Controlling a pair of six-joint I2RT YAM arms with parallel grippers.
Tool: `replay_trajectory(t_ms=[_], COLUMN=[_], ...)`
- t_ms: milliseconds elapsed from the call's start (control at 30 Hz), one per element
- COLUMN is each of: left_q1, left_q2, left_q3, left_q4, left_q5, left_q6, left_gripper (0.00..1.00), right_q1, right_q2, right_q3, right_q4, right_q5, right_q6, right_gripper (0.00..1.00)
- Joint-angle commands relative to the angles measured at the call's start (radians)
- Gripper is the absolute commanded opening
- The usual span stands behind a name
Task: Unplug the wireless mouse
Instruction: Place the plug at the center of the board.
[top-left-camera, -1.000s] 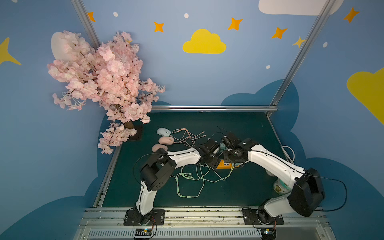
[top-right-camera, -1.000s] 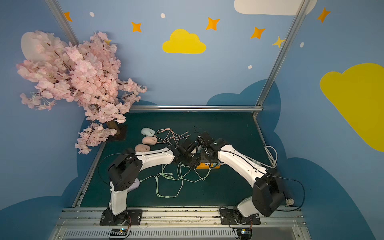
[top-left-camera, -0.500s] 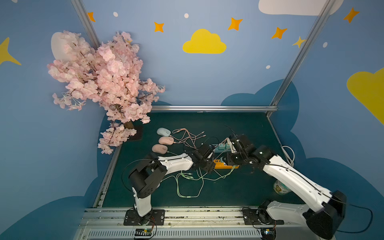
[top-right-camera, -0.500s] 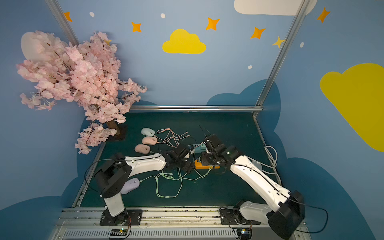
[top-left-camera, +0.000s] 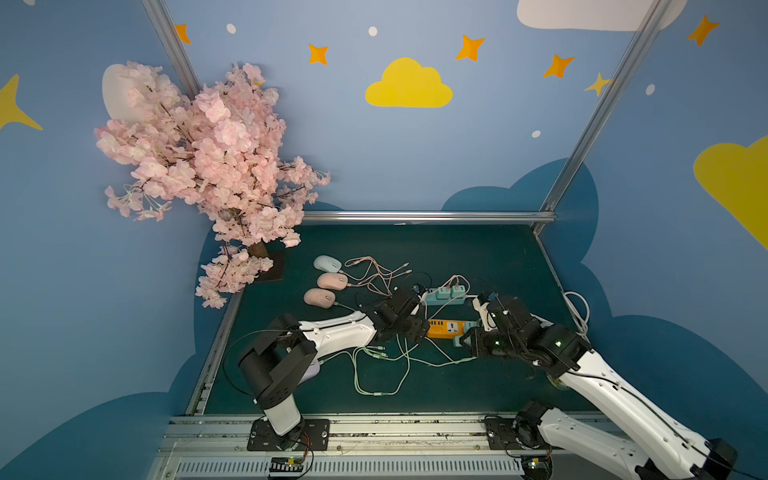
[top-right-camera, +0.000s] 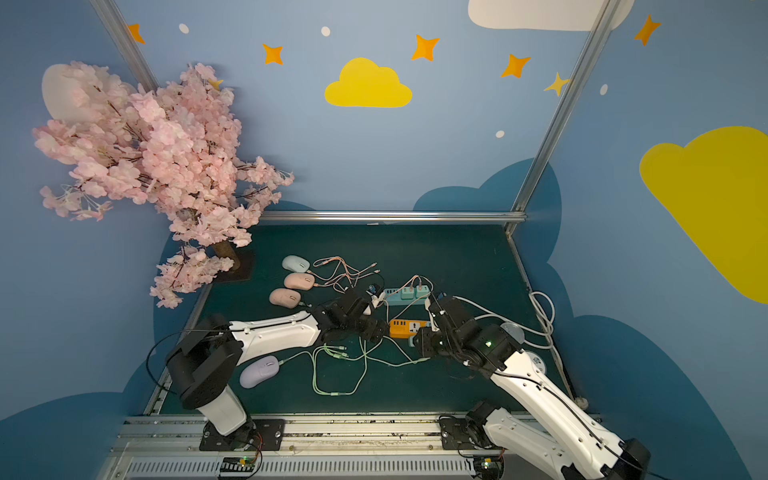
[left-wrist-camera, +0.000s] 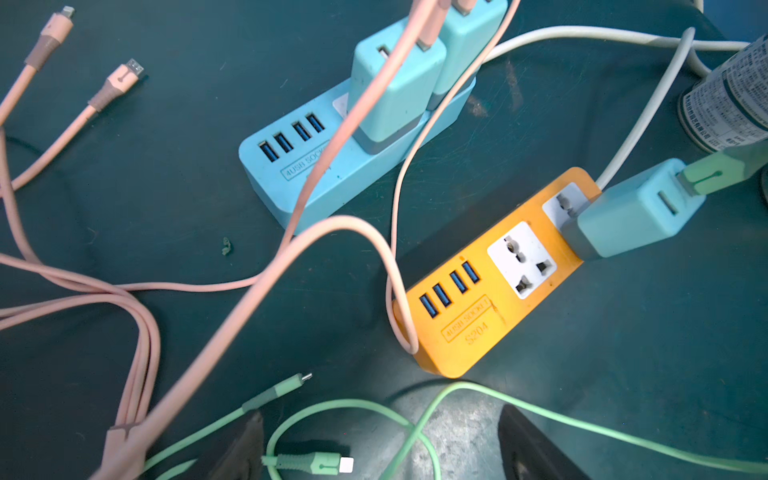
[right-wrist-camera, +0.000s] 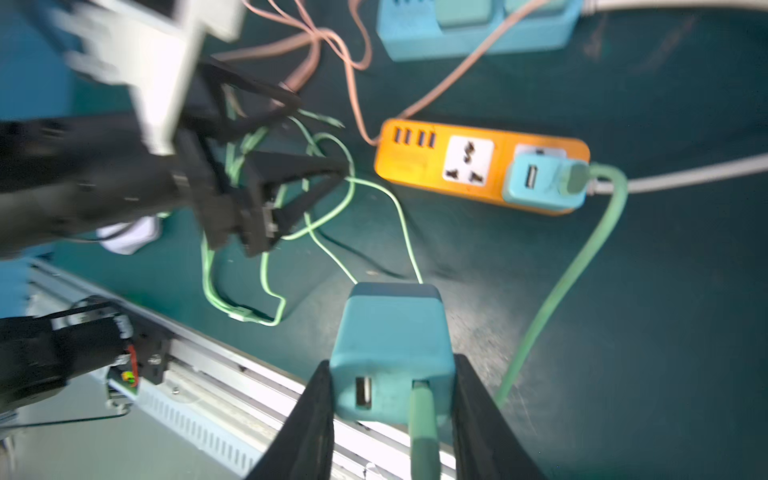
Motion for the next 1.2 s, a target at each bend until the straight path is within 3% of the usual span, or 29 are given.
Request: replay_trajectory(t_ms=[0, 167, 300, 400, 700, 867, 1167], left_q1=[-0.002, -0.006, -0.005, -0.005, 0.002, 0.016, 0.093], left_q2=[0.008, 0.013, 0.013, 0.007, -0.037, -0.121, -0.243], left_q3=[0.015, 0.021, 0.024, 0.024, 0.008, -0.064, -0.19], left_q4=[-0.012, -0.026, -0.033, -0.029, -0.019, 0.02, 0.104], left_q5=[-0.003, -0.014, -0.017, -0.032, -0.048, -0.134, -0.156], left_q6=[-0.006, -0.003, -0.004, -0.004, -0.021, -0.026, -0.117], left_gripper=[0.88, 0.88, 0.88, 0.88, 0.89, 0.89, 0.9], right_q1=[0.009, 0.013, 0.019, 0.026, 0.035, 0.043, 0.136], right_q2=[0.067, 0.168, 0.192, 0.172, 0.18, 0.236, 0.364], right_q3=[0.009, 0.072, 0.097, 0.102, 0.163, 0.21, 0.204], right_q4=[-0.015, -0.069, -0.09, -0.058, 0.038, 0.047, 0.174], right_q5=[0.06, 0.177, 0.211, 0.184, -0.044, -0.068, -0.201], right_q6=[0.029, 0.039, 0.036, 0.018, -0.093, -0.129, -0.153], right_gripper=[0.18, 0.21, 0.63, 0.72, 0.64, 0.57, 0.53])
